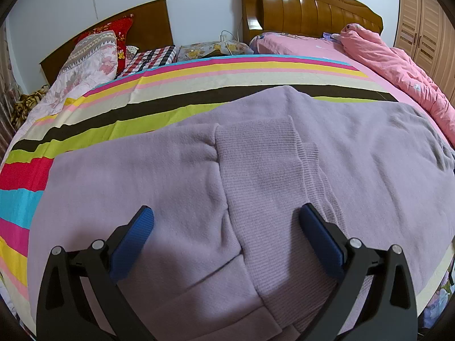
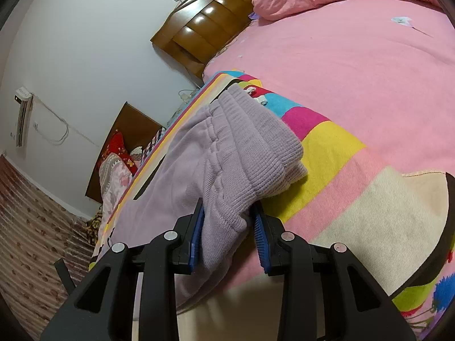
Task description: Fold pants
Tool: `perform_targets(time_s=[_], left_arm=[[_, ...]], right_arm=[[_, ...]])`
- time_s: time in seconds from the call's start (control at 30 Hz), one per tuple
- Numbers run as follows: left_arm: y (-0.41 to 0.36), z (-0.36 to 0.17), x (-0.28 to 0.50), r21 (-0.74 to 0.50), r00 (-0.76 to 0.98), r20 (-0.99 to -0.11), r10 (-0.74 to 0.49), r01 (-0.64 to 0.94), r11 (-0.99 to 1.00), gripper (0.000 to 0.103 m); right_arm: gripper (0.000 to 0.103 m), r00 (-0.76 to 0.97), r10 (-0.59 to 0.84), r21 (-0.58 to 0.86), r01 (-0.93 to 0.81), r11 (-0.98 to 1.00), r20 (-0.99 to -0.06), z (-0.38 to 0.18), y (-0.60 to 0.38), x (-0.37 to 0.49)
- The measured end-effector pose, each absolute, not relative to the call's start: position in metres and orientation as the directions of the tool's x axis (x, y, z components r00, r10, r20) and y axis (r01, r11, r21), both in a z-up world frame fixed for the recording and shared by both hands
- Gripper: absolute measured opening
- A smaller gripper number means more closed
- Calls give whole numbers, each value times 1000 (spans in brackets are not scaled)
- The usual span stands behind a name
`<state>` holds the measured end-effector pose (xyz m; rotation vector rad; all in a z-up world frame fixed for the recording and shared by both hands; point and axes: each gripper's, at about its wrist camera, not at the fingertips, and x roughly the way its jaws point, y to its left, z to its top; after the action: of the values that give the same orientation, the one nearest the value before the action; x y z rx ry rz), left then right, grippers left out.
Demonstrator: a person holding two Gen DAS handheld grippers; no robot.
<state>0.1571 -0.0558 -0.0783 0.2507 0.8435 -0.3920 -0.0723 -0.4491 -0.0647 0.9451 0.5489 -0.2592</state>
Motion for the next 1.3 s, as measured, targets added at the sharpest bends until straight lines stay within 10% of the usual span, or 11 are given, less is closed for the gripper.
perform_targets(time_s=[0.83, 1.1, 1.3], left_arm=[[-214, -72, 64, 294, 598, -735, -318, 705, 645, 99], [-307, -33, 120, 146, 480, -764, -431, 780, 609, 101], [-376, -84, 179, 148, 427, -859, -284, 738, 659, 102]], right_arm=[[33, 836, 22, 670, 423, 610, -548, -65, -451, -77], [33, 836, 18, 660, 420, 623, -549, -62, -446, -77], [33, 829, 26, 657, 423, 625, -559, -62, -448, -76]])
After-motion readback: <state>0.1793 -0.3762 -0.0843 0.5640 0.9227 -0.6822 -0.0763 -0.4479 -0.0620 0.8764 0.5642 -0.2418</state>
